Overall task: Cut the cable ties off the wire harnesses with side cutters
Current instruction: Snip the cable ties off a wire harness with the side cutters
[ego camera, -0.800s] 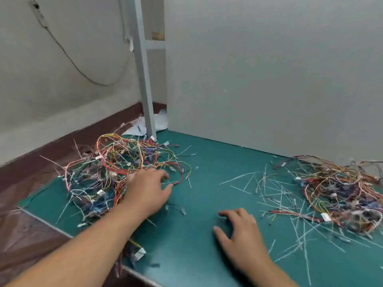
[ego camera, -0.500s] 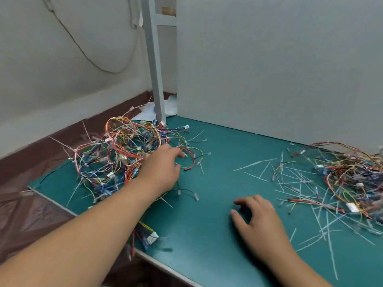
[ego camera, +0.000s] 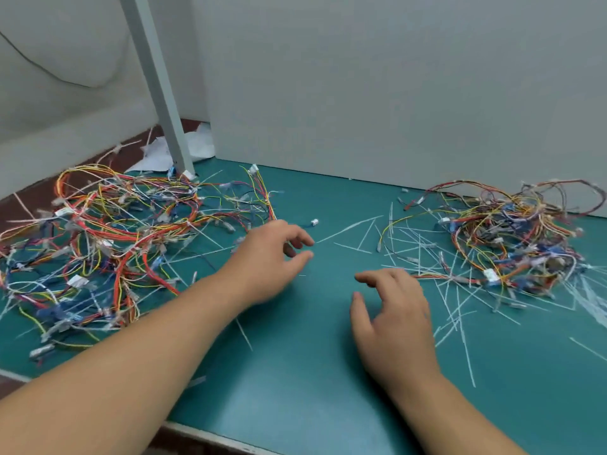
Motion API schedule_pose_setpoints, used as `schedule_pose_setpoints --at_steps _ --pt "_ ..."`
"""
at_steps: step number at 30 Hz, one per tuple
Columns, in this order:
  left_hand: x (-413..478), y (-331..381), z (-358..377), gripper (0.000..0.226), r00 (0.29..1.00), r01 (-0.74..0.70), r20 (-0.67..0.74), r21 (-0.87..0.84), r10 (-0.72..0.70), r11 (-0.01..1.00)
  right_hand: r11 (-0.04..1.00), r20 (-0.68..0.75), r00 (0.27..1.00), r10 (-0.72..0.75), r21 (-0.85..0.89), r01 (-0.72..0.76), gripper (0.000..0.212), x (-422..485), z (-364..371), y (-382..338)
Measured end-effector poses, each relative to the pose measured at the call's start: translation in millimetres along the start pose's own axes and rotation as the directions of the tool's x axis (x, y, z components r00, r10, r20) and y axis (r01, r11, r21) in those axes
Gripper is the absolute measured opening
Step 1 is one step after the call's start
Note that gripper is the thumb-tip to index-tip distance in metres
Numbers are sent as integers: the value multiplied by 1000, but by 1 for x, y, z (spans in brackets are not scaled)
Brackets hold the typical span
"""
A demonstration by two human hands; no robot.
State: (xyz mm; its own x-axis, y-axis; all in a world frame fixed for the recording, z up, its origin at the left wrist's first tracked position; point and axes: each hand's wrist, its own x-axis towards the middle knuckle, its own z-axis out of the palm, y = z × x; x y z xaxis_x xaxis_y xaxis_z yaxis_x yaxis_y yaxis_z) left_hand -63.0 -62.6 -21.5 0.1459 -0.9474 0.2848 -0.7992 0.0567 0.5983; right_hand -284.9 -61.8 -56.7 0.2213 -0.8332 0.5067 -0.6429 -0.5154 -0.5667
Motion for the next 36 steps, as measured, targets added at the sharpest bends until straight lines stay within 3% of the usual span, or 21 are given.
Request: schedule_pose_setpoints --at_steps 3,4,6,8,11,14,17,21,24,26,29,33,36 --pt "-2 -16 -3 31 964 110 -264 278 -35 954 944 136 977 167 -309 -118 48 9 -15 16" --pt "-3 -21 -5 44 952 210 -286 341 -112 916 905 195 952 235 -400 -141 57 12 -21 22" --pt "-3 -26 -6 61 940 341 -176 428 -293 837 853 323 885 335 -503 -139 69 16 -29 33" --pt "-6 -28 -4 50 922 364 -57 465 -383 807 857 428 829 361 -502 -114 74 17 -31 39" --pt "-9 -30 -2 26 942 328 -94 459 -322 825 887 446 834 325 -450 -104 75 15 -32 42" --pt "-4 -26 -5 16 940 331 -174 256 -294 908 938 367 898 242 -325 -120 63 10 -38 44" --pt "3 -14 -14 10 932 255 -283 59 -229 965 979 198 972 128 -182 -92 39 5 -50 46" --pt "14 18 -32 6 941 116 -309 -86 -137 990 990 163 980 113 66 -125 22 7 -56 41" --pt "22 38 -46 8 971 160 -148 -186 -189 969 948 362 922 137 223 -228 19 15 -48 16" --pt "25 43 -58 6 959 250 -54 -292 -277 923 987 472 882 4 138 -79 27 14 -34 -4" --pt "24 36 -82 4 934 311 -35 -417 -357 854 975 585 781 -217 98 197 42 0 -5 -44" --pt "17 16 -101 9 887 378 1 -572 -461 728 905 647 656 -388 132 405 63 -29 42 -99" --pt "11 5 -107 13 869 373 -31 -614 -494 695 870 677 600 -425 121 479 63 -45 72 -121"
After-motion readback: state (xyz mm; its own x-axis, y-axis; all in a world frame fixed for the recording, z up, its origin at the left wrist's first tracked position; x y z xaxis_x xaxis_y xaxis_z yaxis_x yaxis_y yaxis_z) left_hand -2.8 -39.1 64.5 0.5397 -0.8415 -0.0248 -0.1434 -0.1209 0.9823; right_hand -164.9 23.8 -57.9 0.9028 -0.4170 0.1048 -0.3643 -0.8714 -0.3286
